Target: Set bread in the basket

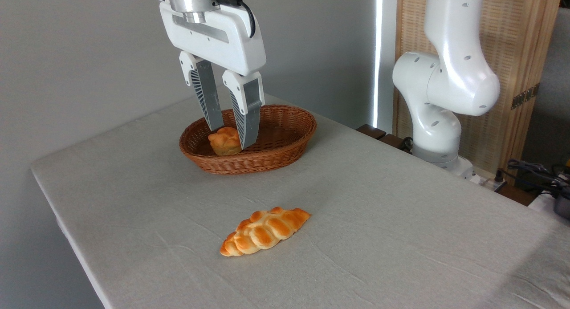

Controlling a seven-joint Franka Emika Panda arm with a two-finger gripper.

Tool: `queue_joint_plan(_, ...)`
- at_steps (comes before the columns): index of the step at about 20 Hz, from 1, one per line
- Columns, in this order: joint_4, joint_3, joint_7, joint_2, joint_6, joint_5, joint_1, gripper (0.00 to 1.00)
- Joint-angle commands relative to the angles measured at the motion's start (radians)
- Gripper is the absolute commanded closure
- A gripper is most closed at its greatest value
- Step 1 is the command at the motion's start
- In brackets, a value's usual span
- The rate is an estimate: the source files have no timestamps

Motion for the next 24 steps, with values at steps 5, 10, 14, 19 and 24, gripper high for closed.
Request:
queue_joint_plan(5, 0.024, 0.015, 0.020, 0.005, -0.032, -0.019, 0.001, 0.00)
queue_joint_plan(10, 0.024, 0.015, 0.019, 0.004, -0.035, -0.019, 0.002, 0.00)
queue_joint_plan(14, 0.013, 0.014, 0.019, -0.007, -0.027, -0.018, 0.001, 0.00)
queue_joint_plan(19, -0.059, 0.015, 0.019, -0.048, 0.028, -0.018, -0.004, 0.00)
queue_joint_plan(24, -0.299, 0.015, 0.049, -0.160, 0.200, -0.013, -0.006, 0.00)
